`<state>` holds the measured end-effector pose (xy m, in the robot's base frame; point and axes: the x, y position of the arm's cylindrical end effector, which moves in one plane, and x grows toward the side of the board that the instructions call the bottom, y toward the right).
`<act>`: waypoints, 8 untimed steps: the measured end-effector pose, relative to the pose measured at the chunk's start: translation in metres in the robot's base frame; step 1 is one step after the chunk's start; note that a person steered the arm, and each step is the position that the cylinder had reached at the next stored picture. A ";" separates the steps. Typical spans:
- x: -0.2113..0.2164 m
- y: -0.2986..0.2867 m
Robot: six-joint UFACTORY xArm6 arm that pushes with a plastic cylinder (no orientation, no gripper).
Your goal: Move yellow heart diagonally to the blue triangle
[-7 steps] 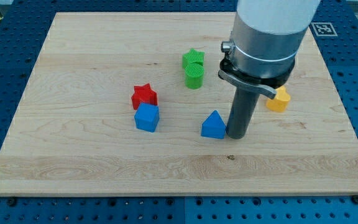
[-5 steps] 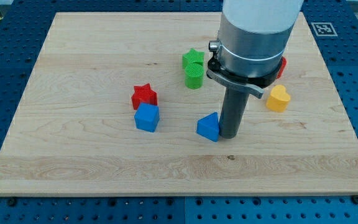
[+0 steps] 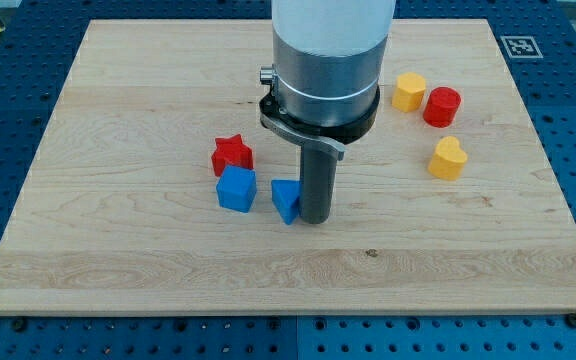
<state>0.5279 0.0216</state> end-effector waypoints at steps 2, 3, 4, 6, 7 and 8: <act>-0.008 -0.028; -0.012 -0.025; -0.012 0.026; -0.008 0.035; 0.012 0.063; 0.014 0.121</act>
<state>0.5421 0.1425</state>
